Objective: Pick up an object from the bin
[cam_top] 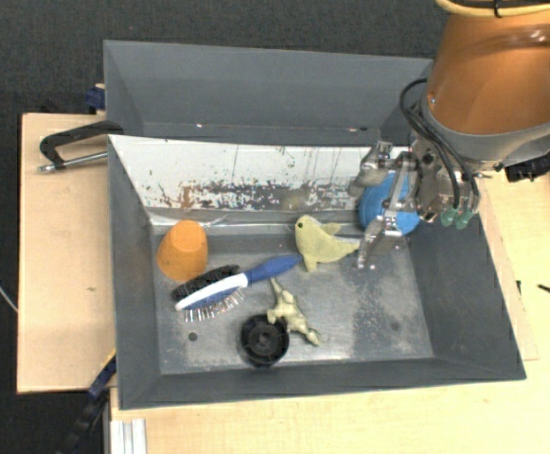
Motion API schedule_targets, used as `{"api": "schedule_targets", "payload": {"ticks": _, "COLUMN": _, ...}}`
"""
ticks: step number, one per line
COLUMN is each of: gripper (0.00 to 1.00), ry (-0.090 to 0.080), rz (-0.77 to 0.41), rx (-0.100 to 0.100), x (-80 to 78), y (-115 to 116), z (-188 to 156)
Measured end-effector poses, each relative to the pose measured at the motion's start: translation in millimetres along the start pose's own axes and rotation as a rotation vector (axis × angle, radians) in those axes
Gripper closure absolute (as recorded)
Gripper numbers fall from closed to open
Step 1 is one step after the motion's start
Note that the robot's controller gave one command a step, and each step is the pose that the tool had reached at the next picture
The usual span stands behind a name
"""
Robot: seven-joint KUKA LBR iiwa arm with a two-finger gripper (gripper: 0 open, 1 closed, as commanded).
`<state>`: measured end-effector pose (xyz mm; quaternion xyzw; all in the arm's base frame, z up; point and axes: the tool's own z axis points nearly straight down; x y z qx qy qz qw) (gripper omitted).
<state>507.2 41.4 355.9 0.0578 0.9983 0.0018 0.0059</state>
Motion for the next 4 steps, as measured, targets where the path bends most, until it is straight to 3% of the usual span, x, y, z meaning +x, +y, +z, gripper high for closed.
{"api": "schedule_targets", "payload": {"ticks": 1, "gripper": 0.00, "ry": 0.017, "rz": -0.308, "rx": 0.001, "x": 15.6, "y": 81, "z": 125}}
{"api": "schedule_targets", "payload": {"ticks": 2, "gripper": 0.00, "ry": 0.000, "rz": -0.604, "rx": -0.002, "x": -18.2, "y": 137, "z": 277}}
{"api": "schedule_targets", "payload": {"ticks": 3, "gripper": 1.00, "ry": 0.014, "rz": -0.602, "rx": 0.001, "x": -15.5, "y": 134, "z": 276}}
{"api": "schedule_targets", "payload": {"ticks": 4, "gripper": 1.00, "ry": -0.001, "rz": -0.669, "rx": -0.002, "x": -22.9, "y": 134, "z": 150}}
